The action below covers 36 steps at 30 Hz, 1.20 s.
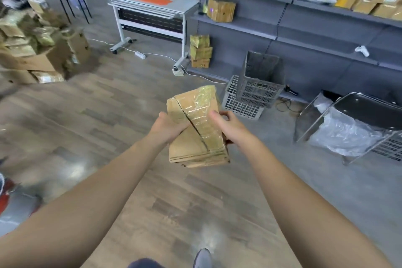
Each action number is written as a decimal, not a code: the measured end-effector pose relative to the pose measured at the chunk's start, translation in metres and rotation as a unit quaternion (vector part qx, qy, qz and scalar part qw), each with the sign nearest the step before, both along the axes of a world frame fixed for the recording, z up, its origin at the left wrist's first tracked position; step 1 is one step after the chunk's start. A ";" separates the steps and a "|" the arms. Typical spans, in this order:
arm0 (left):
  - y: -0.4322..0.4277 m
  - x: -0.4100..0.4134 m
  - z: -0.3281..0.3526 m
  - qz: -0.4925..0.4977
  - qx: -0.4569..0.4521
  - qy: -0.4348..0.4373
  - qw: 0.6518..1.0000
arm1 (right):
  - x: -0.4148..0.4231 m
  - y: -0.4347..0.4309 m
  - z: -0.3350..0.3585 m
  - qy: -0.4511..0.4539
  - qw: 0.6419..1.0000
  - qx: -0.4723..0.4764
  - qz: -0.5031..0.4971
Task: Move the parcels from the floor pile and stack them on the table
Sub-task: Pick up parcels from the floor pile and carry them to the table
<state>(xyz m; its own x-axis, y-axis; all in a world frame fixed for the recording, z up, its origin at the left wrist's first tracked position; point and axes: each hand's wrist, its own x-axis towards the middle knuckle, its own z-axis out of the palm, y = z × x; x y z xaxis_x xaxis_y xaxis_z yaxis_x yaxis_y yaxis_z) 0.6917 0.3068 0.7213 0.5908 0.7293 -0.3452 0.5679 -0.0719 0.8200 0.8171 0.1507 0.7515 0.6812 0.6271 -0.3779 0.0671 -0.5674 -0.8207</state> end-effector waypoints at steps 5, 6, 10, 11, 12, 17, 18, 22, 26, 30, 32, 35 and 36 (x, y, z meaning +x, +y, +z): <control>0.036 0.054 0.005 -0.014 0.038 0.003 0.999 | 0.061 0.060 -0.005 -0.008 1.000 -0.005 0.021; 0.048 0.064 0.001 -0.012 0.044 0.007 0.999 | 0.073 0.074 -0.008 -0.005 1.000 -0.005 0.026; 0.107 0.104 -0.017 0.042 0.027 0.029 0.998 | 0.118 0.137 -0.012 -0.009 0.998 -0.004 0.054; 0.123 0.114 -0.019 0.048 0.021 0.025 0.998 | 0.130 0.156 -0.013 -0.009 0.998 -0.004 0.060; 0.140 0.125 -0.019 0.054 0.013 0.016 0.998 | 0.141 0.175 -0.014 -0.008 0.998 -0.005 0.065; 0.248 0.177 -0.021 0.082 -0.017 0.001 0.997 | 0.191 0.286 -0.010 -0.019 0.997 -0.019 0.077; 0.270 0.184 -0.019 0.085 -0.025 0.001 0.996 | 0.199 0.308 -0.007 -0.020 0.996 -0.020 0.080; 0.359 0.210 -0.019 0.095 -0.016 0.011 0.995 | 0.230 0.394 0.002 -0.022 0.995 -0.016 0.094; 0.424 0.233 -0.011 0.118 -0.023 0.008 0.993 | 0.259 0.470 0.001 -0.018 0.993 -0.023 0.115; 0.497 0.270 -0.018 0.146 -0.030 0.028 0.988 | 0.296 0.549 -0.008 -0.031 0.989 -0.026 0.143; 0.541 0.291 -0.022 0.171 -0.024 0.031 0.985 | 0.316 0.592 -0.013 -0.038 0.986 -0.025 0.158; 0.604 0.323 -0.020 0.204 -0.040 0.033 0.978 | 0.350 0.661 -0.015 -0.037 0.984 -0.020 0.174; 0.624 0.333 -0.019 0.211 -0.047 0.035 0.976 | 0.362 0.685 -0.015 -0.035 0.982 -0.019 0.183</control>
<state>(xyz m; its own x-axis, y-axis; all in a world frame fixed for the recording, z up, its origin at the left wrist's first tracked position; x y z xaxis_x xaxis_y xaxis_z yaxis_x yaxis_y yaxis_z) 1.0247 0.9305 0.7021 0.2164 0.8658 -0.4512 0.5860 0.2544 0.7693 1.1790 0.8358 0.7364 0.4385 0.8209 -0.3658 0.3280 -0.5251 -0.7853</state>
